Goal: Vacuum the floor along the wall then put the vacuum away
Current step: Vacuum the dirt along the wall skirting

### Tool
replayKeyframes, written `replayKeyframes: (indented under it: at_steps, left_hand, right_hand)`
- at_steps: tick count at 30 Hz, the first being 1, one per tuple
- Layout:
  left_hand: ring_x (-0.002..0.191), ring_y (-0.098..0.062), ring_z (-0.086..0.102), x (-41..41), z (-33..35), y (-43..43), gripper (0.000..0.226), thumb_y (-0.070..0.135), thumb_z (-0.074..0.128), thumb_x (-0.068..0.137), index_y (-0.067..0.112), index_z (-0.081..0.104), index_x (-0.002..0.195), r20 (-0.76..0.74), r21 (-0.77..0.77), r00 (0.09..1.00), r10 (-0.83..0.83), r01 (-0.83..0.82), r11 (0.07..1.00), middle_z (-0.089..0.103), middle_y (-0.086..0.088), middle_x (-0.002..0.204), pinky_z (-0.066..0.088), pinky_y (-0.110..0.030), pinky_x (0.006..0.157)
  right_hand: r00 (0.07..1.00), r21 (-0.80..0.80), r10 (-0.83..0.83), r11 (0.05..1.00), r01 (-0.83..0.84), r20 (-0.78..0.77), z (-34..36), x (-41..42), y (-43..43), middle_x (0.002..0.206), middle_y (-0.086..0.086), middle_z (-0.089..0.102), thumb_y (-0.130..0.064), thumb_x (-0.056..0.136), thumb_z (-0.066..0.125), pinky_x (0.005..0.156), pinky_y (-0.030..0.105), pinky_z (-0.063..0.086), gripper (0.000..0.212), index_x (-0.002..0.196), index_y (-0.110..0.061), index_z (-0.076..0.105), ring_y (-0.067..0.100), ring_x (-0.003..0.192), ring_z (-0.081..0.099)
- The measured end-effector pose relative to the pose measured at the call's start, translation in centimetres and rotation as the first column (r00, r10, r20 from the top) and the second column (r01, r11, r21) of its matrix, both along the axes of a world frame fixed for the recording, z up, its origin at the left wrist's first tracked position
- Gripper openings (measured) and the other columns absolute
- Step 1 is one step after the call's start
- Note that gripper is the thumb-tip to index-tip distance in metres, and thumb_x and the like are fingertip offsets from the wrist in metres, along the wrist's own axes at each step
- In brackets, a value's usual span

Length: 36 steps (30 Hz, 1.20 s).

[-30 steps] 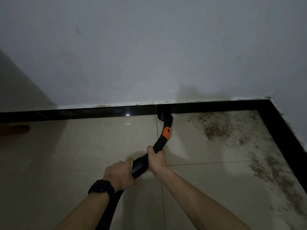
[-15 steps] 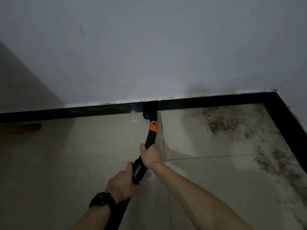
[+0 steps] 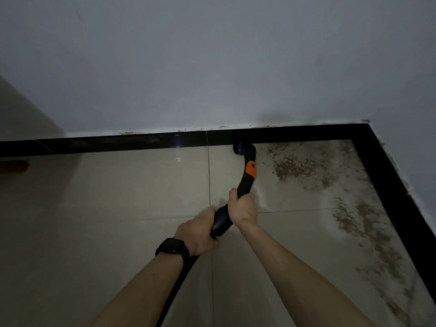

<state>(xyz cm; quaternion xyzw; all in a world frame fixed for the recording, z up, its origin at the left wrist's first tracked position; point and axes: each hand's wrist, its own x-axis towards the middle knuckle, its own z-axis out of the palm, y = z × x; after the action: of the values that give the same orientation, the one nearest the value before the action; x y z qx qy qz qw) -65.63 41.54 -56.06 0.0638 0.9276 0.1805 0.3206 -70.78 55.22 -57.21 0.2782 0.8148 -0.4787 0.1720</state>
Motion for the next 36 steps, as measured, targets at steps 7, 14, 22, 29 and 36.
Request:
replayKeyframes:
  at_steps: [7,14,22,29,36]
  left_hand:
    - [0.093,-0.029,0.064,-1.2,-0.4,3.5,0.060,0.029,0.068,0.085,0.020,0.031,0.132,-0.021,-0.024,0.998,-0.065,0.064,0.998,0.063,-0.010,0.113,0.046,-0.031,0.065]
    - [0.091,-0.027,0.063,-3.4,-0.4,4.1,0.051,0.024,0.069,0.083,0.022,0.037,0.122,-0.026,0.031,1.000,0.003,-0.003,1.000,0.063,-0.007,0.107,0.051,-0.032,0.070]
    - [0.088,-0.024,0.064,-3.6,-0.2,-4.4,0.051,0.027,0.070,0.080,0.031,0.038,0.120,-0.034,0.008,0.991,0.133,-0.133,0.991,0.064,-0.002,0.102,0.055,-0.034,0.073]
    - [0.064,-0.013,0.058,-1.6,-0.6,-9.4,0.055,0.016,0.068,0.082,0.033,0.041,0.127,-0.019,0.143,0.954,0.299,-0.294,0.945,0.063,0.000,0.092,0.041,-0.022,0.052]
    - [0.060,-0.015,0.067,0.6,-0.4,-10.2,0.029,0.031,0.078,0.082,0.021,0.059,0.102,0.069,0.149,0.883,0.464,-0.469,0.871,0.069,-0.002,0.090,0.052,-0.024,0.050]
  right_hand:
    - [0.992,-0.029,-0.126,0.992,0.126,0.021,-1.3,-0.2,3.7,0.111,0.017,0.059,-0.043,0.107,0.040,0.070,0.031,0.042,0.053,0.134,0.003,0.043,0.027,0.085,0.053]
    - [0.988,-0.030,-0.155,0.987,0.155,0.016,-0.4,-2.5,4.4,0.104,0.014,0.054,-0.042,0.106,0.042,0.071,0.034,0.047,0.055,0.137,0.005,0.038,0.029,0.085,0.055]
    - [0.997,-0.183,-0.079,0.980,0.081,0.016,-0.5,-3.1,-3.3,0.104,0.012,0.062,-0.040,0.106,0.041,0.061,0.027,0.045,0.050,0.132,0.003,0.044,0.021,0.080,0.058]
    - [0.994,-0.255,-0.104,0.961,0.107,0.022,-0.3,-2.3,-8.1,0.102,0.011,0.064,-0.039,0.104,0.046,0.058,0.027,0.045,0.049,0.130,0.002,0.046,0.020,0.078,0.061]
    - [1.000,-0.259,0.002,0.966,0.003,0.018,-0.1,-1.1,-9.1,0.106,0.010,0.058,-0.038,0.104,0.047,0.077,0.033,0.051,0.048,0.132,0.001,0.040,0.024,0.089,0.059]
